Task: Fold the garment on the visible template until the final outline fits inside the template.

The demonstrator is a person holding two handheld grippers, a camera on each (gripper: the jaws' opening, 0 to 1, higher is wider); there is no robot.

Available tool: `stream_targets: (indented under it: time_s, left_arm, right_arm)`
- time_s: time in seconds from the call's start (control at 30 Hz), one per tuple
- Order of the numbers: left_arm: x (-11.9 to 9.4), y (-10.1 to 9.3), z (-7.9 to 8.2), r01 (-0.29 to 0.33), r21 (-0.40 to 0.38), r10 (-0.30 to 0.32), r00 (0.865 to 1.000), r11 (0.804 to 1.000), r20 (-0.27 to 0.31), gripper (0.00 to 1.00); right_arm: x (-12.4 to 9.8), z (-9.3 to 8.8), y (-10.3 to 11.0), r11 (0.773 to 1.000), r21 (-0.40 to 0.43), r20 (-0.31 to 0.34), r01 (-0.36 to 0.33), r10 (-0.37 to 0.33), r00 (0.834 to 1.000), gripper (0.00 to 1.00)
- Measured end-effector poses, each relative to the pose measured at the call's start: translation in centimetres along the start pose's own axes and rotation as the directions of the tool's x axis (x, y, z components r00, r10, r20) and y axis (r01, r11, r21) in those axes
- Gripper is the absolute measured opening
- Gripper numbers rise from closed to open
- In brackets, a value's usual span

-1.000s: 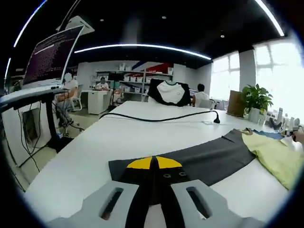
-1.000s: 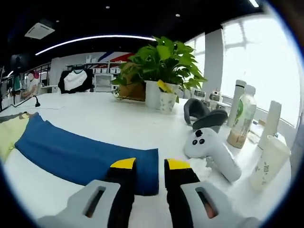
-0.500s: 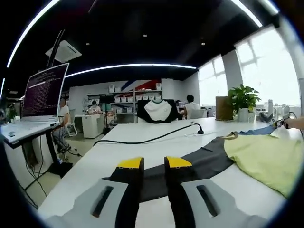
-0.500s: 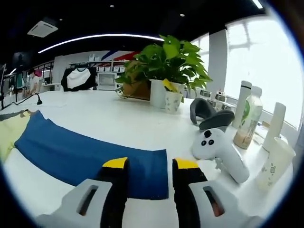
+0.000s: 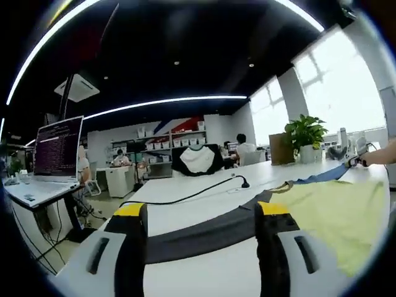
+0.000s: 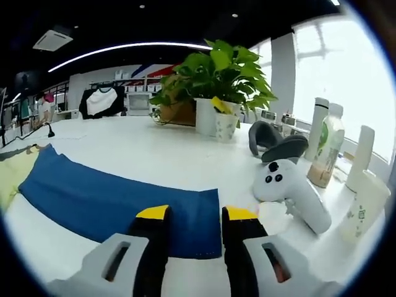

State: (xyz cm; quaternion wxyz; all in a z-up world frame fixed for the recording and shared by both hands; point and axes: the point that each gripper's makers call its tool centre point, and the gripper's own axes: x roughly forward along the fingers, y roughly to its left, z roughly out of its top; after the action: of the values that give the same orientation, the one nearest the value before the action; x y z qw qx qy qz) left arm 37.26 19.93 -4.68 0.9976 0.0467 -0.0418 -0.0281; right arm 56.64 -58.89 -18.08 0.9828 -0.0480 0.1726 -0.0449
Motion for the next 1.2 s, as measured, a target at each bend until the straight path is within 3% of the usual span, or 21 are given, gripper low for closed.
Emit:
stream_targets:
  time_s: [0.2, 0.43, 0.57, 0.67, 0.73, 0.8, 1.2]
  left_arm:
    - [-1.1, -1.0, 1.4, -0.003, 0.007, 0.003, 1.0, 1.0, 0.021, 1.0]
    - [-2.7, -2.6, 2.9, 0.035, 0.01, -0.035, 0.997, 0.999, 0.065, 1.0]
    - [-3.7, -2.8, 3.4, 0.011, 0.057, -0.014, 0.998, 0.998, 0.064, 1.0]
    - [-4.3, -2.9, 3.1, -0.001, 0.058, -0.001, 0.999, 0.998, 0.04, 1.0]
    - [-4.8, -3.3, 3.0, 0.013, 0.013, -0.013, 0.999, 1.0, 0.036, 1.0]
    - [-5.1, -3.8, 2.7, 0.021, -0.006, -0.021, 0.999, 1.0, 0.03, 1.0]
    - [-6.6, -4.9, 1.8, 0.019, -0.01, -0.019, 1.0, 1.0, 0.011, 1.0]
  right_arm:
    - [0.2, 0.0, -0.2, 1.0, 0.013, -0.003, -0.005, 0.005, 1.0, 0.31]
    - [0.2, -0.1, 0.2, 0.999, 0.046, -0.009, -0.024, 0.024, 1.0, 0.27]
    - [0.1, -0.2, 0.2, 0.998, 0.058, -0.005, -0.026, 0.026, 1.0, 0.26]
    - [0.2, -0.2, 0.2, 0.998, 0.059, -0.007, -0.026, 0.026, 1.0, 0.23]
    - [0.2, -0.2, 0.3, 0.998, 0.063, -0.007, -0.02, 0.02, 1.0, 0.21]
    - [0.2, -0.3, 0.1, 0.998, 0.057, -0.004, -0.013, 0.013, 1.0, 0.13]
    - [0.2, -0.1, 0.8, 1.0, -0.022, -0.011, 0.002, -0.002, 1.0, 0.0]
